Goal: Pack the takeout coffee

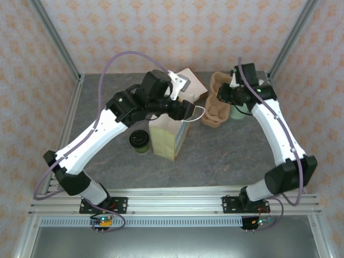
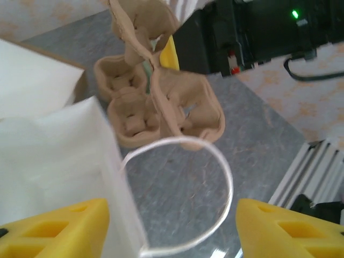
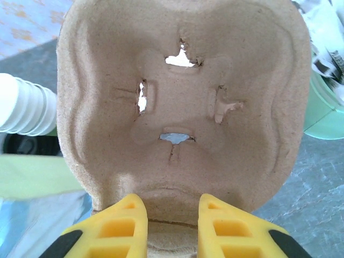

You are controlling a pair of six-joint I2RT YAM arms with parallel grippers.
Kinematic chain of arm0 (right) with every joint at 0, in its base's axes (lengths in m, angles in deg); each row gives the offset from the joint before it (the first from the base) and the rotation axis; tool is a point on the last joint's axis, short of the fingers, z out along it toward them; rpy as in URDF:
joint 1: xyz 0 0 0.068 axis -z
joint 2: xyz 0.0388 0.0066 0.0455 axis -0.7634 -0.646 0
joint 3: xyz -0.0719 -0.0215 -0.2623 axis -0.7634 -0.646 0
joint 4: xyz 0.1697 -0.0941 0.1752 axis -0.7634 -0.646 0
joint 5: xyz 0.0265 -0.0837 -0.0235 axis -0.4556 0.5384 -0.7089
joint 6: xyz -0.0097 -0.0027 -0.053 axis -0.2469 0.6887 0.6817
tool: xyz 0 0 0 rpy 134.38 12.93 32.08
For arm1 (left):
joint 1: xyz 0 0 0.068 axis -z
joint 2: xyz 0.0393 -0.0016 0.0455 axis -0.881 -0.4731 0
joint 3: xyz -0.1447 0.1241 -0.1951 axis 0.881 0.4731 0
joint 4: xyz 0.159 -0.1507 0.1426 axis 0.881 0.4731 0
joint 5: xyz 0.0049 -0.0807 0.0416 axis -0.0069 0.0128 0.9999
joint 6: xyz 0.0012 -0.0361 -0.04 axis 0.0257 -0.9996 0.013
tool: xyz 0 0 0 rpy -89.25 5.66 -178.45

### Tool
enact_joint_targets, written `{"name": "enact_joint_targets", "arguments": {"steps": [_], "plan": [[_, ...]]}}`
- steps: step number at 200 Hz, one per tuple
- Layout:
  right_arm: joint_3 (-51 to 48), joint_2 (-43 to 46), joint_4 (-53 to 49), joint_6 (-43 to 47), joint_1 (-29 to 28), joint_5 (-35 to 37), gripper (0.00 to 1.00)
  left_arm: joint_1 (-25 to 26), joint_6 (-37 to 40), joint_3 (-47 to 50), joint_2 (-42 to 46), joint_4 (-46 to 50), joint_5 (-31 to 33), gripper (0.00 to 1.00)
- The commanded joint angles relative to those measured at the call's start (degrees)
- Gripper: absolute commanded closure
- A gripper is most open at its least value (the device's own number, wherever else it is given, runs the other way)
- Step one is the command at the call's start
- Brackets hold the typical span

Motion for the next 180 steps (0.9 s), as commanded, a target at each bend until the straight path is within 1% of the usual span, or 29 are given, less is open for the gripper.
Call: {"name": "enact_joint_targets", "arguments": {"steps": [1, 18, 44, 60, 81, 109, 151, 180], "plan": [[-4.3, 5.2, 5.4, -3.3, 2.6, -6.7, 0.79, -0.6, -0.1, -6.7, -4.6, 0.0, -5.5, 0.36], [-7.8, 8.4, 8.4, -5.2, 5.2, -9.9, 0.79, -0.6, 0.2, -12.9, -9.7, 2.0, -7.6, 0.37], [-11.7, 10.9, 12.7, -7.5, 7.4, -13.6, 0.80, -0.6, 1.4, -26.4, -19.8, 8.0, -9.6, 0.37], [-12.7, 10.9, 13.6, -8.0, 7.9, -14.0, 0.79, -0.8, 1.7, -33.8, -25.8, 10.9, -9.2, 0.37], [-13.7, 10.8, 15.0, -8.7, 8.0, -14.1, 0.79, -2.4, 0.2, -41.5, -31.9, 13.9, -12.4, 0.39], [-14.4, 10.2, 15.9, -8.9, 8.1, -13.8, 0.79, -4.0, -1.5, -42.4, -34.4, 12.2, -15.6, 0.41], [-14.4, 10.1, 16.0, -8.8, 8.1, -13.2, 0.79, -5.3, -1.7, -42.3, -35.9, 12.3, -17.0, 0.45], [-14.6, 9.9, 16.4, -9.0, 8.1, -13.4, 0.79, -5.6, -1.8, -42.2, -36.6, 12.0, -18.4, 0.47]]}}
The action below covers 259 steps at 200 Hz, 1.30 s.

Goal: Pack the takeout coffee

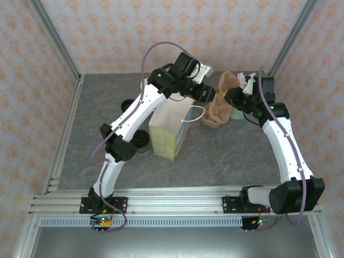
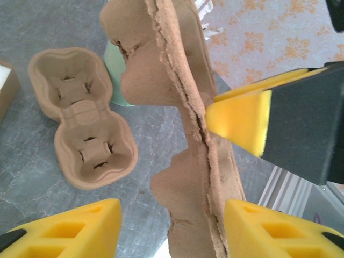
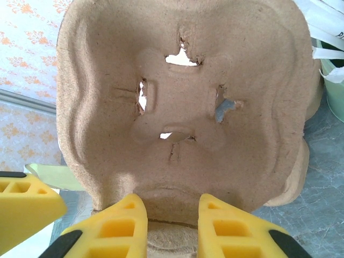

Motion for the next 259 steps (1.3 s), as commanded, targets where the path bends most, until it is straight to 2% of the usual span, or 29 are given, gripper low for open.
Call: {"name": "enact_joint_targets", "arguments": {"steps": [1, 110, 209, 243, 259], "plan": [[-0.2, 0.0, 2.4, -0.7, 0.3, -0.5, 0.79, -0.3, -0.5, -1.9, -0.2, 0.6, -2.7, 0.47], [-0.8, 0.2, 3.1, -0.8, 0.3, -1.2, 0.80, -1.2, -1.6, -1.7, -1.6, -0.3, -3.0, 0.51], [-0.7, -0.4, 4.1, -1.7, 0.3, -1.5, 0.80, -1.2, -1.5, -1.4, -2.5, -0.2, -5.9, 0.49], [0.1, -1.9, -1.3, 0.5, 0.1, 4.4, 0.78, -1.3, -0.7, -1.4, -1.8, 0.7, -1.4, 0.49], [-0.9, -2.0, -4.4, 2.3, -1.6, 9.8, 0.73, -1.3, -0.3, -1.4, -1.2, 0.7, 0.3, 0.49]]}}
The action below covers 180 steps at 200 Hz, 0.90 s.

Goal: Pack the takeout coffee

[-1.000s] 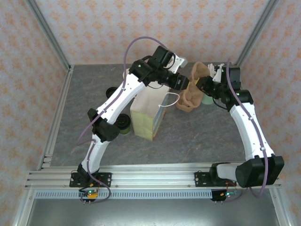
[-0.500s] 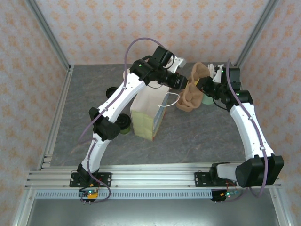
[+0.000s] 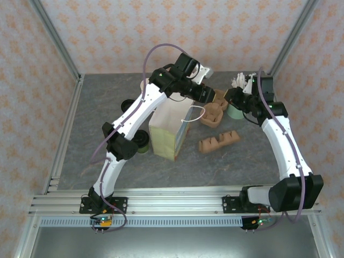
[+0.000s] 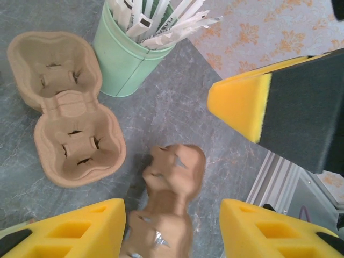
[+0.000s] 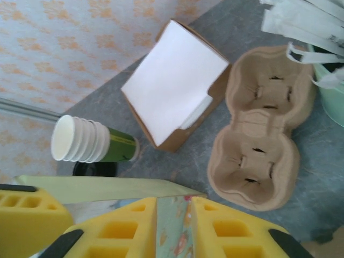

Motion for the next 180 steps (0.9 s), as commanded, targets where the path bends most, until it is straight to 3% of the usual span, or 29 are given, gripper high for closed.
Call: {"name": "enact_joint_targets", "arguments": {"steps": [1, 24, 57, 116, 146, 180], "plan": [[-0.4, -0.5, -5.2, 2.8, -1.9, 8.1, 0.73, -0.2, 0.7, -1.2, 0.6, 0.5, 3.4, 0.49], [-3.2, -0.4, -9.6, 3.6, -6.4, 18.5, 0.65, -0.3, 0.0, -1.3, 1.7, -1.0, 3.3, 0.49], [-9.4, -0.6, -14.9, 0.7, -12.1, 26.6, 0.52, -0.1, -1.0, -1.3, 3.6, -2.9, 1.8, 0.49], [-17.2, 1.5, -17.4, -2.3, -13.3, 29.3, 0.38, 2.1, 0.7, -1.4, 7.9, -4.5, 4.0, 0.46], [-12.4, -2.0, -11.0, -0.4, -14.6, 28.2, 0.38, 2.9, 2.1, -1.3, 10.0, -3.4, 9.0, 0.45], [0.1, -13.9, -8.7, 1.8, -14.4, 31.5, 0.40, 2.9, 2.6, 2.5, 14.3, -3.5, 12.6, 0.44]]}}
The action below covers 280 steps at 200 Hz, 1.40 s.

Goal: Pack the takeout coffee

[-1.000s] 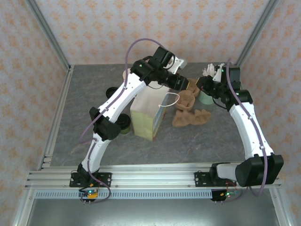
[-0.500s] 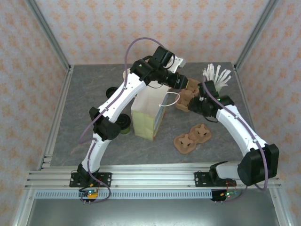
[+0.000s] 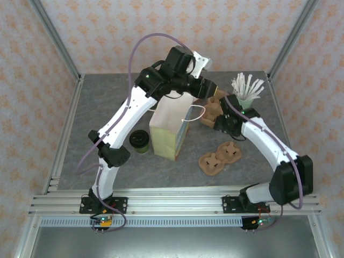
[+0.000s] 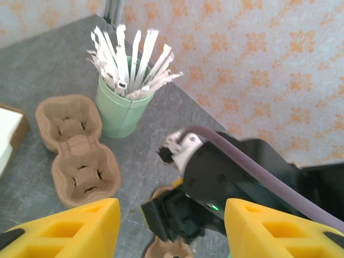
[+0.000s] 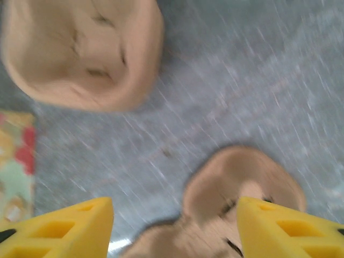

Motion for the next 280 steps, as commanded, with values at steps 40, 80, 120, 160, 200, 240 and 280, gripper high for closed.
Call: {"name": "enact_joint_targets", "arguments": {"steps": [40, 80, 120, 160, 200, 240, 280], "plan": [[12.3, -11.5, 0.5, 2.7, 0.2, 4.0, 0.42, -0.1, 2.1, 8.6, 11.0, -2.1, 6.4, 0.44], [-1.2, -0.1, -7.6, -0.4, -0.1, 2.9, 0.38, 1.3, 3.2, 22.3, 21.2, -5.7, 6.6, 0.43], [-9.8, 7.9, -12.7, -5.4, -0.5, 4.8, 0.33, 3.1, 2.6, 30.7, 26.0, -8.2, 6.5, 0.43], [-14.6, 6.4, -7.2, -8.8, 1.2, 1.8, 0.24, 4.7, 2.9, 32.9, 27.7, -8.1, 7.3, 0.43], [-16.9, 3.5, 1.4, -13.8, 3.1, -3.4, 0.19, 4.9, 3.6, 35.8, 29.5, -8.7, 7.8, 0.43], [-19.1, -0.5, 4.8, -15.7, 4.7, -3.1, 0.18, 4.8, 4.2, 38.2, 30.4, -9.6, 8.1, 0.43], [-20.3, 0.0, 6.1, -16.4, 5.5, -0.1, 0.22, 4.8, 4.5, 39.2, 30.8, -10.3, 8.0, 0.43]]}}
